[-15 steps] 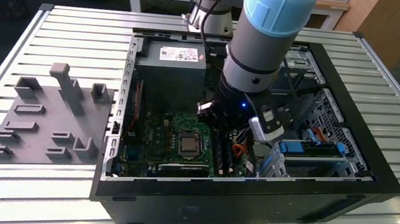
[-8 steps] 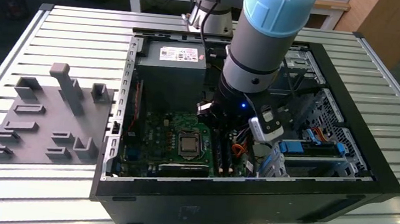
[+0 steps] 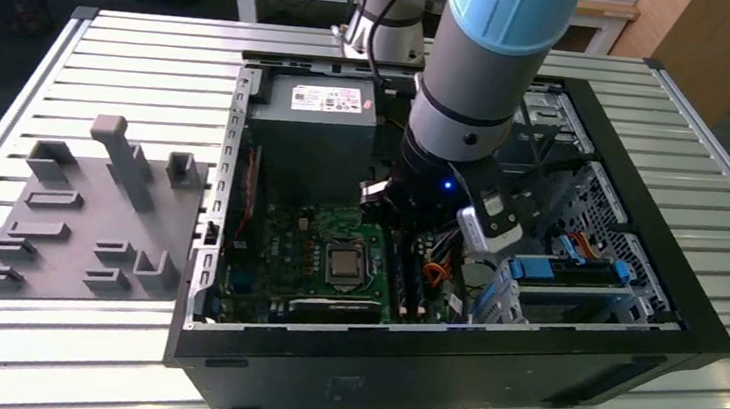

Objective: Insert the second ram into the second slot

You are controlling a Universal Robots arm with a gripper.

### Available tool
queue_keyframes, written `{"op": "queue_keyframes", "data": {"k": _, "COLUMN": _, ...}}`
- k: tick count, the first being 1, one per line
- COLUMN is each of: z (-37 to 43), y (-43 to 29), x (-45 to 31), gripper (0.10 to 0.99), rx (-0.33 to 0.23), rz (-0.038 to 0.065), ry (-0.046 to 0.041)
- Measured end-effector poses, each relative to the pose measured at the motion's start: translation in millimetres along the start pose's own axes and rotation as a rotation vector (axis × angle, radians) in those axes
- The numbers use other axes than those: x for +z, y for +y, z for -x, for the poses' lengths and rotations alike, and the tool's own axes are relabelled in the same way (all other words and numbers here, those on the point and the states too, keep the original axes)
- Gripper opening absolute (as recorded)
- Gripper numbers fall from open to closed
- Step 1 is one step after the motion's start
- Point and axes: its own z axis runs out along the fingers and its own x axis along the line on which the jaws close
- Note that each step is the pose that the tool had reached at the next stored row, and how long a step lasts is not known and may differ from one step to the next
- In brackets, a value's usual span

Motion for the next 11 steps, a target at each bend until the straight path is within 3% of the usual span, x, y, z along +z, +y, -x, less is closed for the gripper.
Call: {"op": "queue_keyframes", "data": {"k": 11, "z": -0.4, "y": 0.2, "x": -7.0, "gripper": 0.106, "rx": 0.000, "rz": 0.002, "ry": 0.0000}}
